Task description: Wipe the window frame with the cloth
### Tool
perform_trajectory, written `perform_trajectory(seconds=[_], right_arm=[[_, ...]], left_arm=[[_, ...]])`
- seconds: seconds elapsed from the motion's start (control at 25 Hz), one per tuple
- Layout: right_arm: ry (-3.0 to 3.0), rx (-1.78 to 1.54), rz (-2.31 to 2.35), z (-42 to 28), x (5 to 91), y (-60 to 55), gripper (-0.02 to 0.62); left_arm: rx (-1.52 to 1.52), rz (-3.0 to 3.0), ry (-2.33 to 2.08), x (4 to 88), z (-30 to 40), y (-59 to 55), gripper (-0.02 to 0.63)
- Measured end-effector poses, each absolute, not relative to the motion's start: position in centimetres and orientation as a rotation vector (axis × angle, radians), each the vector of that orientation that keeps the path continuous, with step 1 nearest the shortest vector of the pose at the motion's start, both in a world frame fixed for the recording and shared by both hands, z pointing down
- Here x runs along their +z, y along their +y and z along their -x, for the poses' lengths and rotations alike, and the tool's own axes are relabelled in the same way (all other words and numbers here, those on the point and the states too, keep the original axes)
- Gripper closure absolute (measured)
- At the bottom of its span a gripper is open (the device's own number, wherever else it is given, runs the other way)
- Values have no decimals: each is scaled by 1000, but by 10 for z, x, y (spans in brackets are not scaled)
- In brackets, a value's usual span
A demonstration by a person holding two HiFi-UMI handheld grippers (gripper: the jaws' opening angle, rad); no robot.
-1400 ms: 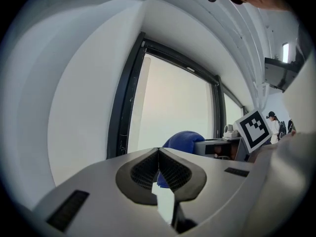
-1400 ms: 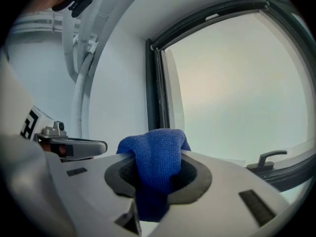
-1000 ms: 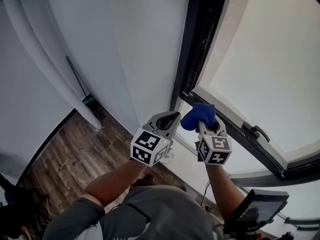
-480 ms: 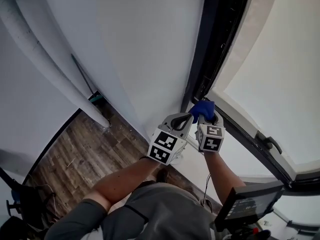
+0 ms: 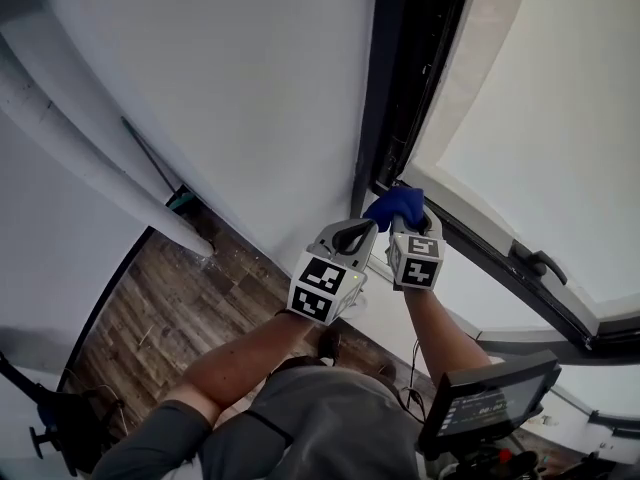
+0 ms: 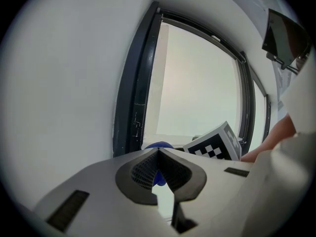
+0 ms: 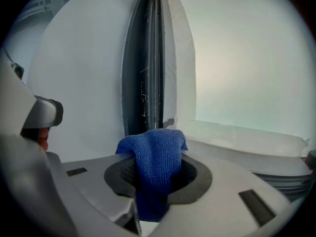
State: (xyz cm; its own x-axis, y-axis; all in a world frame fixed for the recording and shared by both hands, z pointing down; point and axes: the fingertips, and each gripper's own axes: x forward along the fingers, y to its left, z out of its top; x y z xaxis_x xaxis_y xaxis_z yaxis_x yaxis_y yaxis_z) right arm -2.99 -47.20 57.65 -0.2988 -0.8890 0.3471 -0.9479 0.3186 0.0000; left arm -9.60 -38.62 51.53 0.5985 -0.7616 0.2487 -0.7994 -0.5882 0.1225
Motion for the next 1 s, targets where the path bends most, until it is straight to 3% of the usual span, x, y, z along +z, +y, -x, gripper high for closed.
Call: perform_trajectory(seconds=[1.0], right_arm=[[-2119,377,-1915,-171,576,-372,477]], left_arm=[[296,-2693,-1041,521,-69,-350,597]])
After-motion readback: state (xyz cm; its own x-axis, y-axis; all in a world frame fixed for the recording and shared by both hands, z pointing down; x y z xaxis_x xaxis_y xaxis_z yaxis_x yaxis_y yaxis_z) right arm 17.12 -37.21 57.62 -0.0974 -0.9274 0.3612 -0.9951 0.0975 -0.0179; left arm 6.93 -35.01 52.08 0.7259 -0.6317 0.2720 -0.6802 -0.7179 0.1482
